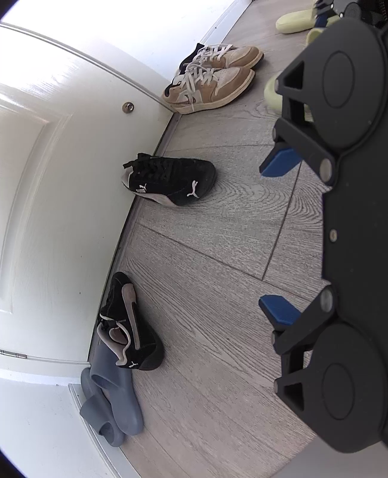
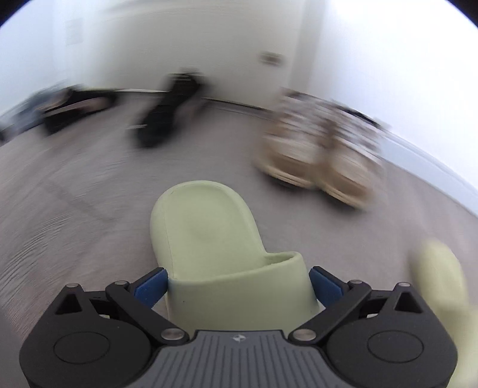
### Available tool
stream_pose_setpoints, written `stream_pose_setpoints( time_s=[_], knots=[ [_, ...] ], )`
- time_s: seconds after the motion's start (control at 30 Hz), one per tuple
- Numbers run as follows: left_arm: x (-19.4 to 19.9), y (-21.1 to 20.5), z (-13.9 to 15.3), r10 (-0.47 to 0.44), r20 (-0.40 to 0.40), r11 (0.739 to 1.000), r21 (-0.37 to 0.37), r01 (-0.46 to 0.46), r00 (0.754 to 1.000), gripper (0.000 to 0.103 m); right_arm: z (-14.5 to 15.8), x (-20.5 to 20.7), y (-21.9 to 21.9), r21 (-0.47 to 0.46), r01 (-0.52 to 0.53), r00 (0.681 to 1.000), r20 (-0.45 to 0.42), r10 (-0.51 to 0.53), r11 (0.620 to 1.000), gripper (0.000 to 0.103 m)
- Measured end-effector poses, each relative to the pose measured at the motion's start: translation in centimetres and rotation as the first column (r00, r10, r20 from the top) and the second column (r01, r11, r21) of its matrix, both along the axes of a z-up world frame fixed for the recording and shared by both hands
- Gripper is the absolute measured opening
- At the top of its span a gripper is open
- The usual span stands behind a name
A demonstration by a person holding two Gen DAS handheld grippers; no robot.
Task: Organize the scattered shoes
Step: 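Carry the green slide with the right tool and lower it beside the other slide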
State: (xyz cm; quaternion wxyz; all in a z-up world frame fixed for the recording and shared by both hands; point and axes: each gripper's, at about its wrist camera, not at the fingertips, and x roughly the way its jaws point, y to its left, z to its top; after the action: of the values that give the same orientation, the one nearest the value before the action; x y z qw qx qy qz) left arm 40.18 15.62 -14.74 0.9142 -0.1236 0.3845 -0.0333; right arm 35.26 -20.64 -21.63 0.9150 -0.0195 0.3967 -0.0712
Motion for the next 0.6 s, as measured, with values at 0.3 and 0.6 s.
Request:
stream_pose_setpoints(
  time_s=[0.3, 0.6],
  knots=[
    [0.2, -1.8, -0.5, -0.046, -0.018, 0.999, 0.003, 0.046, 0.999, 0.087, 0.5, 2.9, -1.1, 0.183, 0.337, 0.941, -0.053, -0.333, 0.923, 0.100],
    [0.0, -1.5, -0.2, -0.035, -0.003, 0.999, 0.013, 0.035, 0.999, 0.087, 4.1, -0.6, -5.0, 0.105, 0.127, 0.977, 0.158, -0.143, 0.986, 0.102]
  ],
)
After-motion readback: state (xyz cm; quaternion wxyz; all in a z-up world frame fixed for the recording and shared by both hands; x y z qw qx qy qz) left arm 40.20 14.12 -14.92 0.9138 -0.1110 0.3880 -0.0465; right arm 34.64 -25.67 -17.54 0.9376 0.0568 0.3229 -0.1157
